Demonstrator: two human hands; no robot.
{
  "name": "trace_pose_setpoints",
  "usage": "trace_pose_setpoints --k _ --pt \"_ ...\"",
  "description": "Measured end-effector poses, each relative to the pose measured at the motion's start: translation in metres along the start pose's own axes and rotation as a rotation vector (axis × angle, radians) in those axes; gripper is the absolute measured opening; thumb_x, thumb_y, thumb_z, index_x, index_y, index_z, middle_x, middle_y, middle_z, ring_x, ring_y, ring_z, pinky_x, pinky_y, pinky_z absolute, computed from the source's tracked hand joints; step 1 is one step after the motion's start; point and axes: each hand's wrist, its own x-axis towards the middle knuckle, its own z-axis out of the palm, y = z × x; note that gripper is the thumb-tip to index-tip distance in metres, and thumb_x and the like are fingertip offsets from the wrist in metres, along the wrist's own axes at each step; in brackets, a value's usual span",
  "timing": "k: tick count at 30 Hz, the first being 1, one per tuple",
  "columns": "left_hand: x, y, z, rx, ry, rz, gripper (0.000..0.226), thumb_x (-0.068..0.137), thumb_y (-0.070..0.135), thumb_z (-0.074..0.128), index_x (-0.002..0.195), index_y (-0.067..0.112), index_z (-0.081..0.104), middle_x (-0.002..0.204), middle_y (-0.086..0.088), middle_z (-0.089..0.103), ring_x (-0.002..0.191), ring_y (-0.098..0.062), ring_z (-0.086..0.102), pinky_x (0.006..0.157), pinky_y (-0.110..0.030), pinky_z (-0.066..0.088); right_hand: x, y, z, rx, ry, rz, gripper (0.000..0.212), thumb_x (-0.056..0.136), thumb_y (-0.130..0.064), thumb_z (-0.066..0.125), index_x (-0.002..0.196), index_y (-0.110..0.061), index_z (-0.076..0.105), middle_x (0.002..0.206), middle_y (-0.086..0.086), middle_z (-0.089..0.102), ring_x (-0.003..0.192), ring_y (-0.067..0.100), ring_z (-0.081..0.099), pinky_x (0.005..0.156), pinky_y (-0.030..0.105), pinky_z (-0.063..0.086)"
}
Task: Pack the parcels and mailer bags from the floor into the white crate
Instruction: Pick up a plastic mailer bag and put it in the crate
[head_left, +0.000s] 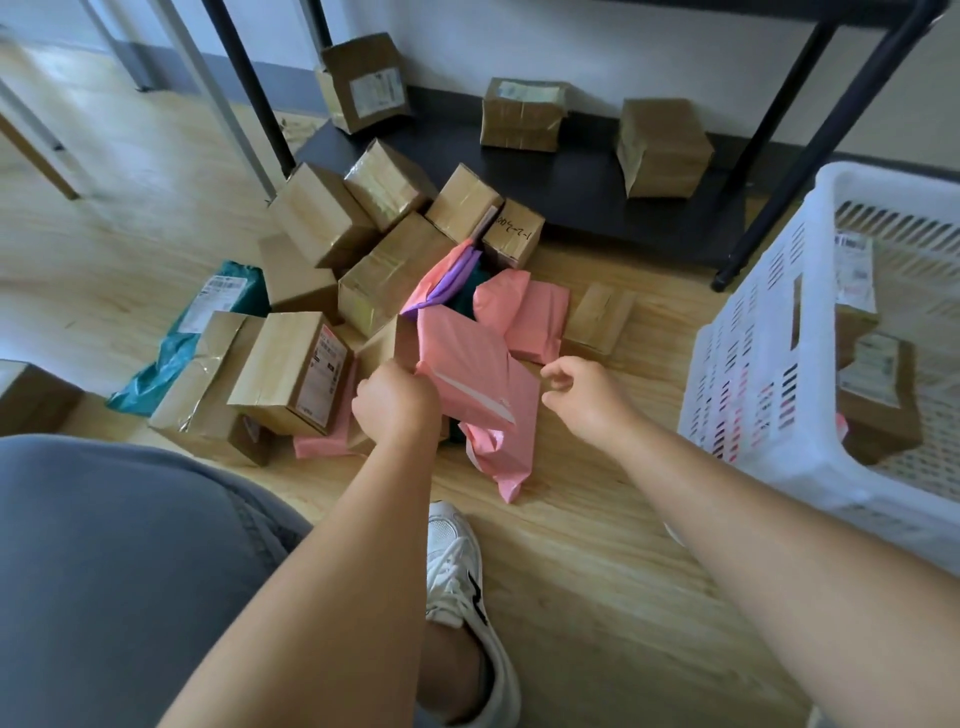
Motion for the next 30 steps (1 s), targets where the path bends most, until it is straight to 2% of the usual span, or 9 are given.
trace_pose_setpoints --k 2,4,7,11,15,19,22,25,30 --pt "-0.008 0.011 -0.006 -0.044 -0.021 0.054 0.02 0.089 0.024 0.051 0.095 0.021 0.069 0.089 -0.005 0.066 0.084 -0.027 0.062 0.074 -0.034 0.054 -0.004 0.001 -0.004 0.02 0.014 -0.008 0.027 0.092 -0.013 0.059 0.118 -0.018 0.063 0.087 -0.005 0.06 0.069 0.008 0.053 0.059 0.021 0.038" --pt "-0.02 0.023 -0.012 -0.106 -0.068 0.134 0.017 0.087 0.017 0.052 0.088 0.018 0.069 0.082 -0.003 0.066 0.072 -0.023 0.061 0.064 -0.03 0.051 -0.011 0.0 -0.011 0.014 0.039 -0.026 0.024 0.091 -0.016 0.061 0.115 -0.021 0.064 0.077 -0.008 0.056 0.063 0.006 0.049 0.054 0.021 0.033" --pt "-0.04 0.042 -0.019 -0.182 -0.132 0.275 0.015 0.088 0.022 0.058 0.088 0.016 0.072 0.083 -0.001 0.067 0.075 -0.022 0.062 0.067 -0.032 0.052 -0.028 0.0 -0.028 -0.047 0.092 -0.11 0.024 0.089 -0.022 0.065 0.113 -0.027 0.065 0.082 -0.012 0.06 0.068 0.004 0.053 0.055 0.02 0.035" --pt "-0.066 0.067 -0.025 -0.274 -0.174 0.372 0.013 0.085 0.023 0.063 0.076 0.016 0.07 0.066 0.002 0.061 0.061 -0.018 0.054 0.052 -0.023 0.037 -0.048 -0.001 -0.054 -0.05 0.136 -0.205 0.031 0.083 -0.025 0.071 0.113 -0.024 0.065 0.083 -0.017 0.052 0.077 0.006 0.053 0.062 0.021 0.039" --pt "-0.091 0.094 -0.03 -0.417 -0.23 0.389 0.015 0.084 0.026 0.07 0.082 0.011 0.072 0.073 -0.001 0.067 0.064 -0.018 0.06 0.057 -0.024 0.048 -0.06 -0.003 -0.082 -0.086 0.199 -0.24 0.027 0.084 -0.03 0.07 0.109 -0.022 0.064 0.096 -0.011 0.055 0.082 0.013 0.059 0.064 0.028 0.049" --pt "-0.118 0.122 -0.042 -0.525 -0.313 0.374 0.015 0.085 0.036 0.07 0.087 0.021 0.072 0.079 0.003 0.067 0.058 -0.011 0.06 0.035 -0.015 0.039 -0.069 -0.011 -0.102 -0.084 0.289 -0.218 0.029 0.079 -0.05 0.067 0.092 -0.025 0.061 0.088 -0.01 0.055 0.073 0.013 0.059 0.059 0.029 0.048" --pt "-0.141 0.143 -0.05 -0.545 -0.35 0.396 0.014 0.084 0.039 0.069 0.088 0.026 0.072 0.077 0.005 0.067 0.062 -0.012 0.059 0.045 -0.02 0.044 -0.081 -0.009 -0.118 -0.153 0.373 -0.214 0.027 0.079 -0.054 0.065 0.079 -0.028 0.057 0.08 -0.01 0.054 0.068 0.012 0.056 0.055 0.028 0.039" --pt "-0.156 0.157 -0.053 -0.561 -0.383 0.453 0.009 0.087 0.035 0.067 0.083 0.027 0.069 0.077 0.006 0.068 0.067 -0.011 0.059 0.061 -0.025 0.048 -0.082 -0.005 -0.13 -0.159 0.46 -0.249 0.025 0.09 -0.038 0.058 0.068 -0.027 0.051 0.074 -0.005 0.055 0.067 0.019 0.055 0.053 0.028 0.037" --pt "-0.162 0.155 -0.051 -0.566 -0.372 0.559 0.018 0.094 0.032 0.058 0.076 0.031 0.064 0.079 0.011 0.067 0.077 -0.012 0.062 0.07 -0.029 0.051 -0.08 0.003 -0.145 0.011 0.529 -0.173 0.02 0.094 -0.029 0.054 0.077 -0.019 0.056 0.068 -0.001 0.062 0.06 0.02 0.06 0.051 0.026 0.041"
